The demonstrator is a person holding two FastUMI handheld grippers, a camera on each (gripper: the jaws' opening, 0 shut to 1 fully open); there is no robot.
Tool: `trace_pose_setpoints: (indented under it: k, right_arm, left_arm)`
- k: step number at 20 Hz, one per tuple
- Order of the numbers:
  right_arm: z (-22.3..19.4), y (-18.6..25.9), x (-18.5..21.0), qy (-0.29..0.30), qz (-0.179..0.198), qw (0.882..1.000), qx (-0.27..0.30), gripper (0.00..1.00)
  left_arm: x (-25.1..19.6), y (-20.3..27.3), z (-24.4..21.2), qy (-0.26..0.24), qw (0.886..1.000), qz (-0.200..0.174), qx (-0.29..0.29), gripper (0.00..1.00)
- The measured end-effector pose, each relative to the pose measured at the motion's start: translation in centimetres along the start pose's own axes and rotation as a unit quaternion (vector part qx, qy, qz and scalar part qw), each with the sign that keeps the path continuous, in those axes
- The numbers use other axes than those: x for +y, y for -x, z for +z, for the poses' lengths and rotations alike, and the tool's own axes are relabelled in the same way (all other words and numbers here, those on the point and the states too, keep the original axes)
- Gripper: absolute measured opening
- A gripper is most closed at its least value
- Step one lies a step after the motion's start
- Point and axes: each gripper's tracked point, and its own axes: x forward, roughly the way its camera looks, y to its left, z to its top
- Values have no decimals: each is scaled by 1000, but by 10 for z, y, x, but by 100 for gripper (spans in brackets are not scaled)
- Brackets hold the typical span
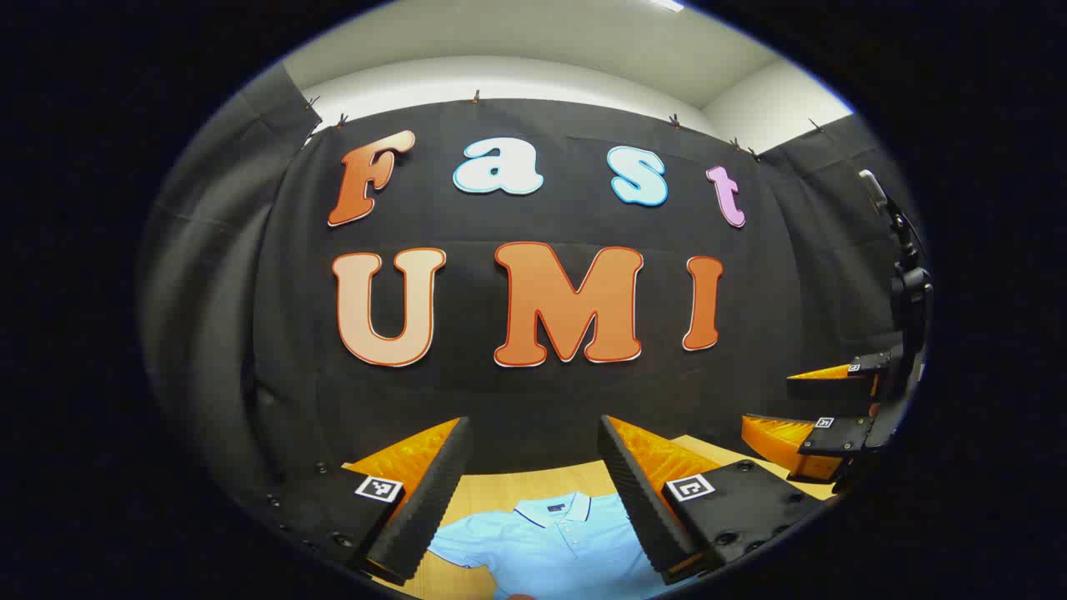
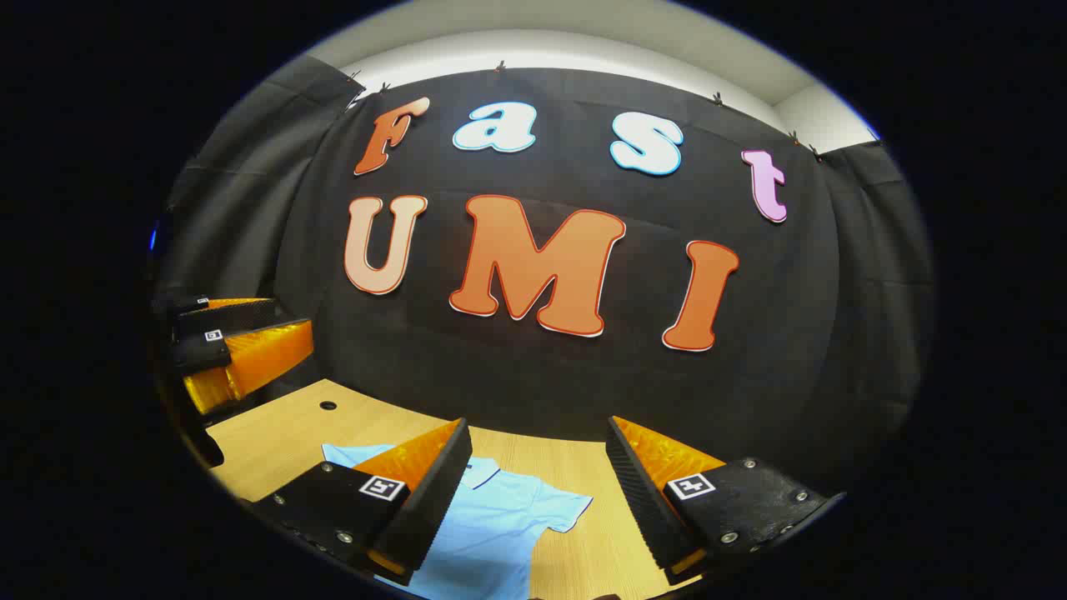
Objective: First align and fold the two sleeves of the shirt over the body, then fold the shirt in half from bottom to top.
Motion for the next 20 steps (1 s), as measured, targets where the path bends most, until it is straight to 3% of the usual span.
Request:
trace_pose_setpoints:
  k: [5,20]
  right_arm:
    - [-3,-10,-5,-5,9,1000,11,98]
    - [-34,-27,-5,-4,-9,997,71,99]
  left_arm:
    - [-5,-4,1,-4,1000,14,2,99]
    - [10,10,5,-15,1000,-2,-12,100]
